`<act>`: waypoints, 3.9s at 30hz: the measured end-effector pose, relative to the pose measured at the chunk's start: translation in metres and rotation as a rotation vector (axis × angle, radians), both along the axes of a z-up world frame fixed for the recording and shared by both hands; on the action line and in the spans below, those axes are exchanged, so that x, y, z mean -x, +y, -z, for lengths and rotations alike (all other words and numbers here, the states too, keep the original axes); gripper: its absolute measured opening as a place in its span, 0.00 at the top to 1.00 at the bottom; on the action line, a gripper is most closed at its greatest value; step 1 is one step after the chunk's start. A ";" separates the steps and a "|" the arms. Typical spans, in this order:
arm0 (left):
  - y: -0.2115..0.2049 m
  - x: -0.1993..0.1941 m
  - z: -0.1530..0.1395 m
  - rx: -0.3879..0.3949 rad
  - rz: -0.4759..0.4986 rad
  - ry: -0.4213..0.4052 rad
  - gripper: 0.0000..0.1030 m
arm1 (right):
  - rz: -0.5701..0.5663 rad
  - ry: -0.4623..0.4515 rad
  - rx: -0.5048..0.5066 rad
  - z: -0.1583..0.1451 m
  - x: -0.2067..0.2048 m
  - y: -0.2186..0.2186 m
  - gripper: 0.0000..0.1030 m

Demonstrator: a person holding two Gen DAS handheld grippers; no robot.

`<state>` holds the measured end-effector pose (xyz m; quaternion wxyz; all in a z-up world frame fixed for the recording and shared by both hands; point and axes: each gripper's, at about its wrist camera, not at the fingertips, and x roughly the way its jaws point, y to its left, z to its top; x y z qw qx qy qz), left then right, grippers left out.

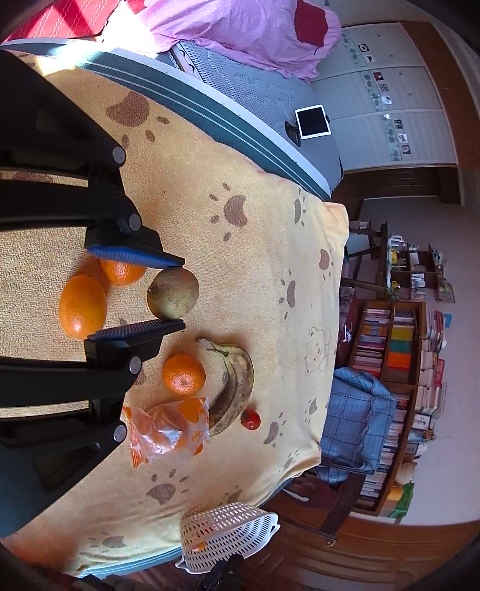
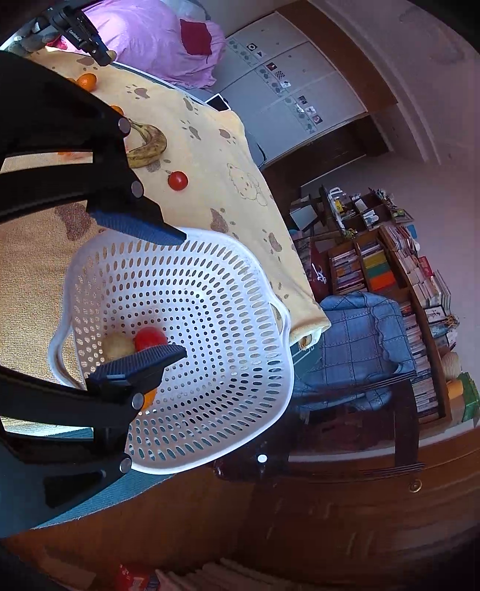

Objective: Organize fruits
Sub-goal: 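Carry the kiwi into the white basket and open the left tool, then move both tools back over the remaining fruits on the towel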

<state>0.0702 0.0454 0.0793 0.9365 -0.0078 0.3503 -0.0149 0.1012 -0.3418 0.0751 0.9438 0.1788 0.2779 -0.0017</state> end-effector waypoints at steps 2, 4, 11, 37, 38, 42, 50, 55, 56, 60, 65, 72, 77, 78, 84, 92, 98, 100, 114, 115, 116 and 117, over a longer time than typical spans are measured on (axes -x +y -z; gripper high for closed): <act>-0.018 -0.004 -0.003 -0.007 0.038 -0.007 0.73 | 0.045 -0.031 -0.016 -0.003 0.012 -0.012 0.44; -0.039 -0.009 -0.007 -0.013 0.081 -0.014 0.73 | 0.099 -0.058 -0.022 -0.004 0.024 -0.025 0.44; -0.122 -0.024 -0.018 -0.015 0.252 -0.035 0.73 | 0.278 -0.102 -0.007 0.003 0.051 -0.057 0.41; -0.271 -0.057 -0.006 -0.001 0.509 -0.028 0.33 | 0.341 -0.124 0.075 0.022 0.053 -0.057 0.35; -0.267 -0.059 -0.005 0.001 0.499 -0.025 0.33 | 0.343 -0.126 0.079 0.022 0.053 -0.056 0.35; -0.256 -0.062 -0.004 0.016 0.468 -0.017 0.32 | 0.361 -0.136 0.084 0.022 0.055 -0.056 0.35; -0.240 -0.054 -0.006 0.020 0.428 -0.013 0.15 | 0.366 -0.132 0.099 0.025 0.055 -0.054 0.35; -0.227 -0.048 -0.009 0.021 0.404 -0.021 0.15 | 0.371 -0.142 0.115 0.024 0.058 -0.049 0.29; -0.224 -0.046 -0.011 0.022 0.399 -0.024 0.15 | 0.371 -0.141 0.117 0.024 0.059 -0.048 0.29; -0.210 -0.039 -0.016 0.030 0.376 -0.037 0.15 | 0.373 -0.140 0.123 0.024 0.060 -0.049 0.29; -0.185 -0.031 -0.022 0.037 0.334 -0.051 0.15 | 0.397 -0.136 0.135 0.026 0.062 -0.049 0.29; -0.138 -0.021 -0.029 0.056 0.251 -0.073 0.15 | 0.407 -0.121 0.188 0.024 0.058 -0.043 0.29; -0.094 -0.017 -0.029 0.058 0.169 -0.079 0.15 | 0.406 -0.139 0.205 0.013 0.063 -0.035 0.29; -0.086 -0.017 -0.027 0.053 0.148 -0.077 0.15 | 0.404 -0.145 0.203 0.009 0.066 -0.033 0.29; -0.041 -0.019 -0.020 0.081 0.042 -0.060 0.15 | 0.352 -0.157 0.193 -0.001 0.078 -0.010 0.29; -0.012 -0.015 -0.019 0.100 -0.008 -0.068 0.15 | 0.188 -0.131 0.166 -0.009 0.076 0.035 0.24; 0.002 -0.013 -0.015 0.119 -0.025 -0.058 0.15 | -0.022 -0.082 0.153 -0.009 0.060 0.087 0.21; 0.007 -0.013 -0.013 0.124 -0.028 -0.056 0.15 | -0.096 -0.045 0.144 -0.004 0.052 0.105 0.20; 0.039 -0.010 -0.005 0.165 -0.069 -0.046 0.15 | -0.388 0.119 0.143 0.027 0.005 0.210 0.20; 0.041 -0.010 -0.004 0.167 -0.072 -0.046 0.15 | -0.397 0.125 0.146 0.028 0.003 0.214 0.20; 0.043 -0.010 -0.004 0.170 -0.074 -0.045 0.15 | -0.404 0.132 0.147 0.030 -0.001 0.217 0.20; 0.045 -0.010 -0.003 0.173 -0.076 -0.043 0.15 | -0.410 0.145 0.147 0.033 -0.005 0.220 0.20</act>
